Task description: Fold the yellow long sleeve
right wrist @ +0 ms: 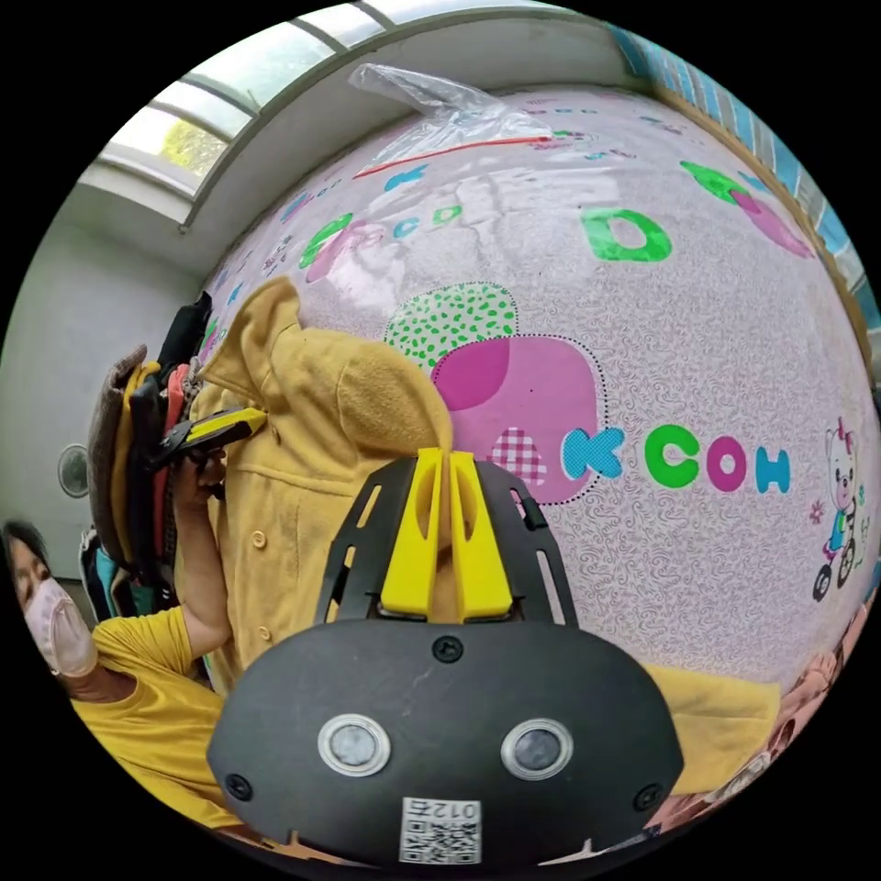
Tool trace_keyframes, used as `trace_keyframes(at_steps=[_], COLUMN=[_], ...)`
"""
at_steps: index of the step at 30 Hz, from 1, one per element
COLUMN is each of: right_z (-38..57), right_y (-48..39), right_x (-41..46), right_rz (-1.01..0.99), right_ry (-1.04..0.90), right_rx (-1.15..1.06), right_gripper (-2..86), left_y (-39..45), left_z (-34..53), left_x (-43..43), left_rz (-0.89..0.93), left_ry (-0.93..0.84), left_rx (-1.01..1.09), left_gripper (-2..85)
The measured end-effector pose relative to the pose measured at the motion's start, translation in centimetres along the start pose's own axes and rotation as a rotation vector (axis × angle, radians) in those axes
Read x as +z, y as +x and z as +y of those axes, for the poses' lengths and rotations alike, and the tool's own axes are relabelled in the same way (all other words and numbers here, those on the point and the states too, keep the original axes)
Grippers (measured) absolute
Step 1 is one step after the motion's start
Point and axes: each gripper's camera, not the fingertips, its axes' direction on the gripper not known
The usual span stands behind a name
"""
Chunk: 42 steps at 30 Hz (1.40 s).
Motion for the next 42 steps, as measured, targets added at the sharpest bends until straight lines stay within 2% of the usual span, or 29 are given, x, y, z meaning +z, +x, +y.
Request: trace_keyframes(at_steps=[3, 5, 7, 8, 10, 13, 14, 16, 19, 21, 26, 28, 32, 33, 34, 36, 38, 42], right_z=[0.1, 1.9, 5.0, 5.7, 7.7, 8.0, 7.7, 6.5, 4.7, 3.6, 2.9, 2.8, 2.8, 2.9, 2.9, 2.6, 2.4, 2.1], right_y=[0.3, -1.5, -5.9, -7.2, -12.1, -16.0, -16.4, -16.7, -15.3, -13.3, -8.3, -5.5, -3.9, -3.3, -2.8, -2.5, -2.0, -0.9], right_x=[-2.3, -5.5, -9.9, -10.6, -11.3, -7.1, -5.9, -1.6, 0.8, 1.2, 0.1, -0.4, -2.2, -2.7, -3.2, -3.7, -4.3, -5.6], right_rz=[0.02, 0.147, 0.254, 0.215, -0.094, -0.297, -0.331, -0.446, -0.451, -0.42, -0.582, -0.714, -0.778, -0.795, -0.798, -0.798, -0.804, -0.819], right_ry=[0.071, 0.211, 0.441, 0.478, 0.56, 0.516, 0.489, 0.393, 0.311, 0.251, 0.238, 0.237, 0.238, 0.244, 0.25, 0.244, 0.243, 0.245], right_rx=[0.026, 0.011, -0.01, -0.032, -0.146, -0.124, -0.109, -0.03, 0.047, 0.091, 0.124, 0.179, 0.174, 0.187, 0.195, 0.19, 0.193, 0.2], right_gripper=[1.3, 1.3, 1.1, 1.1, 1.0, 0.8, 0.8, 0.7, 0.7, 0.6, 0.3, 0.4, 0.6, 0.6, 0.7, 0.7, 0.7, 0.8], left_y=[-0.2, 0.2, 1.1, 1.4, 2.2, 2.1, 1.9, 0.2, -2.2, -3.3, -4.1, -3.6, -1.8, -0.3, 1.8, 4.9, 7.4, 9.7], left_z=[0.4, 0.5, 0.9, 1.1, 2.4, 4.9, 5.3, 5.9, 6.3, 6.6, 7.7, 7.8, 7.9, 8.1, 8.0, 7.5, 6.2, 3.3], left_x=[-0.2, -0.5, -1.6, -2.1, -4.7, -7.7, -8.1, -8.6, -7.9, -7.5, -7.3, -7.0, -7.8, -9.1, -10.5, -11.5, -10.9, -5.5], left_rz=[0.027, 0.002, -0.078, -0.102, -0.175, -0.304, -0.334, -0.391, -0.396, -0.41, -0.411, -0.438, -0.452, -0.421, -0.36, -0.279, -0.258, -0.365], left_ry=[0.016, 0.031, 0.089, 0.122, 0.313, 0.519, 0.529, 0.474, 0.351, 0.295, 0.294, 0.301, 0.363, 0.44, 0.533, 0.588, 0.525, 0.344], left_rx=[-0.019, -0.015, 0.0, 0.001, -0.019, -0.119, -0.15, -0.284, -0.437, -0.491, -0.545, -0.545, -0.518, -0.478, -0.375, -0.216, -0.104, 0.018], left_gripper=[0.4, 0.4, 0.4, 0.4, 0.3, 0.3, 0.3, 0.3, 0.2, 0.2, -0.1, -0.1, 0.1, 0.2, 0.2, 0.3, 0.3, 0.2])
